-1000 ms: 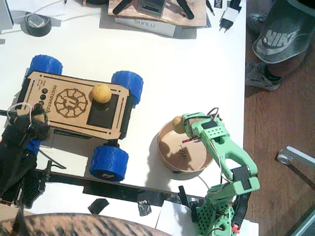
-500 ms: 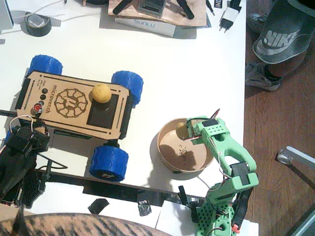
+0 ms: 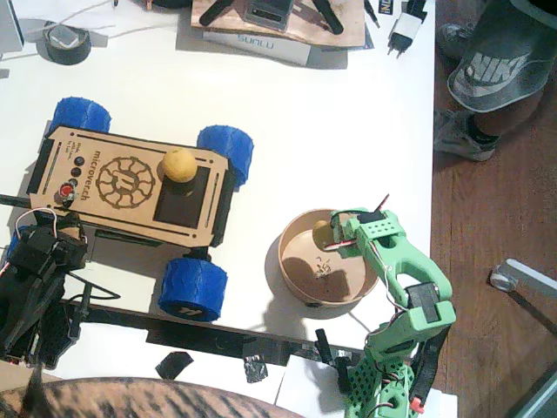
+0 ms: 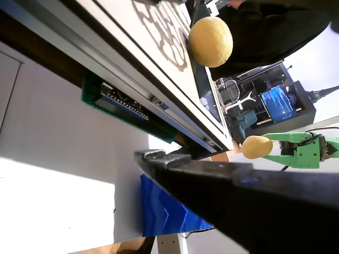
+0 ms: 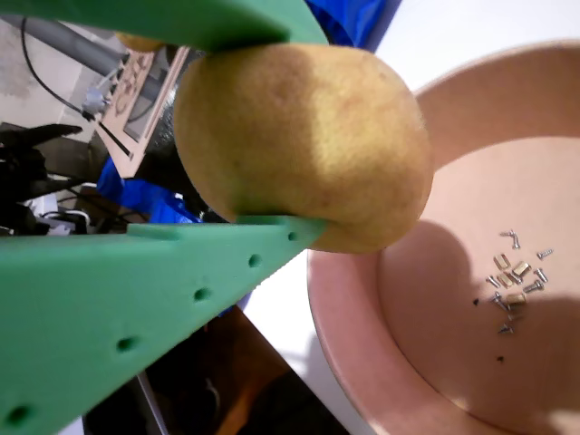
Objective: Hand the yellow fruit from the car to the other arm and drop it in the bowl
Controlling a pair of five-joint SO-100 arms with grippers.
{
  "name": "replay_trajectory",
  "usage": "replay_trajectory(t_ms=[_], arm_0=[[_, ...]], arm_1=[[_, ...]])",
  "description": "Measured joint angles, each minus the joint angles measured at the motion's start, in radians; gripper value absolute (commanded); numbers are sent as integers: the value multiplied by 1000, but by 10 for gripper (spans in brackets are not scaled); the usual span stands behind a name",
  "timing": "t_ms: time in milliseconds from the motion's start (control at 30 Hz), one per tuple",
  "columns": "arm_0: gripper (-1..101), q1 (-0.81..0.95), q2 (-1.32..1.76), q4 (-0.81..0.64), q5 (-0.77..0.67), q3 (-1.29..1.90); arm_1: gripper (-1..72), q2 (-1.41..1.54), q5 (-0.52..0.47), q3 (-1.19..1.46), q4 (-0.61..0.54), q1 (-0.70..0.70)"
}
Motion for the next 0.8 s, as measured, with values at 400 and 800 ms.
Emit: replay_trajectory(t_ms=[400, 800], arm_0=[[182, 0, 5, 5, 0, 0], [1, 0, 12, 11, 0, 0]], arm_1=[[189, 0, 8, 0, 0, 5], [242, -11, 8, -2, 0, 5]])
